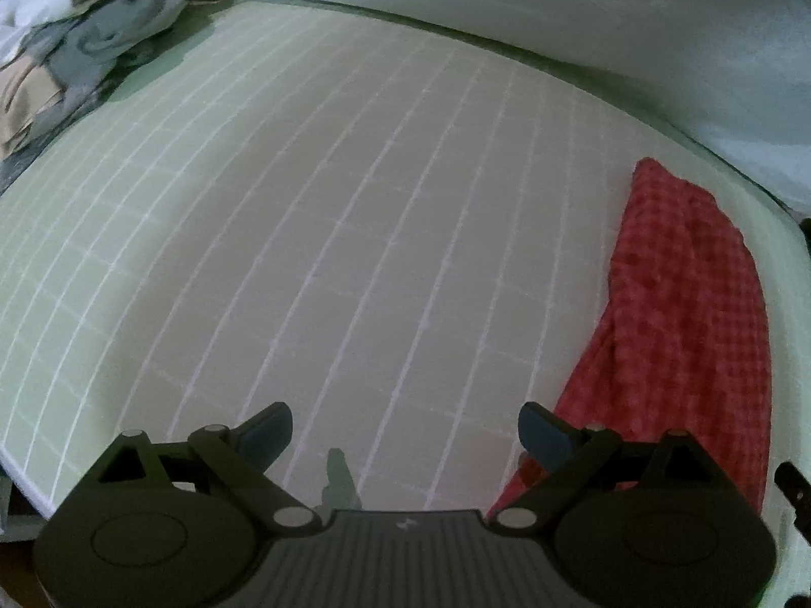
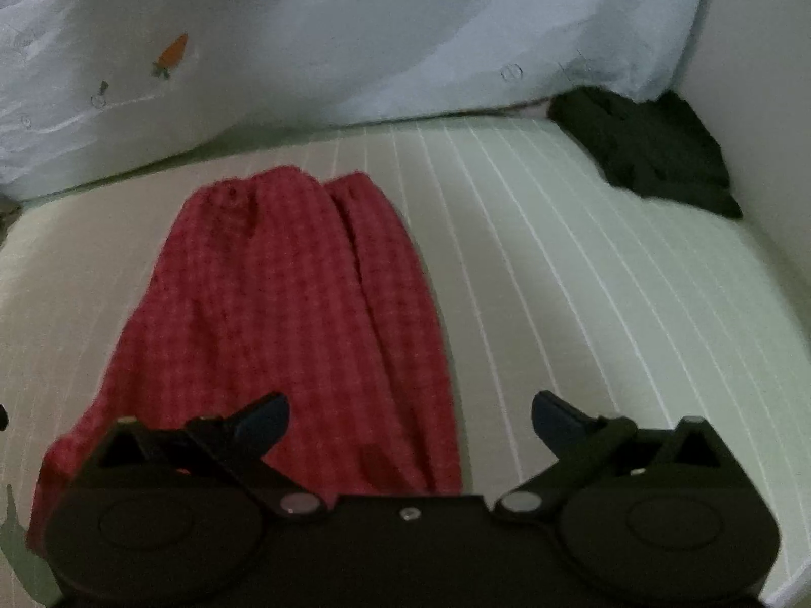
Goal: Fold clothes
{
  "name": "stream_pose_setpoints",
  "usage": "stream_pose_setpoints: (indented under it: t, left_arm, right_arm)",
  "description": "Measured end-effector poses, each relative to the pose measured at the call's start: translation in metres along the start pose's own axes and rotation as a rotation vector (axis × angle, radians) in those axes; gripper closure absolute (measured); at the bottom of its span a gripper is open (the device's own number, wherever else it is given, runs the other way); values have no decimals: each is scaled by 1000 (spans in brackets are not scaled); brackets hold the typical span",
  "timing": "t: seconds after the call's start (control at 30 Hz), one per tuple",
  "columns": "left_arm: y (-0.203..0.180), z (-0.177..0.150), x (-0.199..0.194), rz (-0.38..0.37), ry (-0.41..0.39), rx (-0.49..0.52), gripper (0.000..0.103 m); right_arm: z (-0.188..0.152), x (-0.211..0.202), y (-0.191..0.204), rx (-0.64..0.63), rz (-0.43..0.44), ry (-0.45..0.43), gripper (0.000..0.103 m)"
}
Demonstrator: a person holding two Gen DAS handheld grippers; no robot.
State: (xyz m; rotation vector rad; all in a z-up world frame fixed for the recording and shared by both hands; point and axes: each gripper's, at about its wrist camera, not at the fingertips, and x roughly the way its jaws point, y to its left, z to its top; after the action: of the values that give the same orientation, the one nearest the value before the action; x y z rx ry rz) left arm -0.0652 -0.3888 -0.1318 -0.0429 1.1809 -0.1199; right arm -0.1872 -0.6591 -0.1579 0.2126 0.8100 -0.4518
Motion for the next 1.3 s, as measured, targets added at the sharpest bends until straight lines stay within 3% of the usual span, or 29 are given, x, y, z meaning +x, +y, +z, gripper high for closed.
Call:
stream_pose_setpoints:
  t: [0.33, 0.47, 0.53, 0.67, 0.73, 0.9, 0.97, 1.0, 1.17, 1.3]
  left_arm:
    - [-42, 67, 37, -19, -56, 96, 7]
    - [-54, 92, 57, -30, -58, 107, 7]
    - [-55, 97, 62, -35, -47, 105, 7]
    - [-60, 101, 76, -41, -25, 114, 7]
    - [-61, 100, 79, -41, -14, 116, 7]
    - [-65, 98, 85, -41, -2, 129, 7]
    - [-66, 98, 87, -40, 0, 130, 7]
    - [-66, 98, 87, -42, -1, 130, 7]
    - [-69, 99, 84, -44, -20, 144, 7]
    - [-71, 100, 82, -39, -30, 153, 7]
  right_arm:
    - [59, 51, 13, -20, -26, -69, 0]
    - [86, 80, 26, -72, 14, -71, 1]
    - [97, 91, 35, -107, 21, -58, 17]
    - [110, 113, 53, -186, 87, -39, 38]
    - [113, 124, 59, -206, 109, -16, 60]
    - [118, 146, 69, -230, 105, 20, 65]
    - [122, 153, 70, -238, 102, 37, 84]
    - [123, 155, 70, -243, 107, 39, 99]
    - [132, 135, 61, -235, 128, -54, 103]
    - [144, 109, 43, -163, 95, -149, 103]
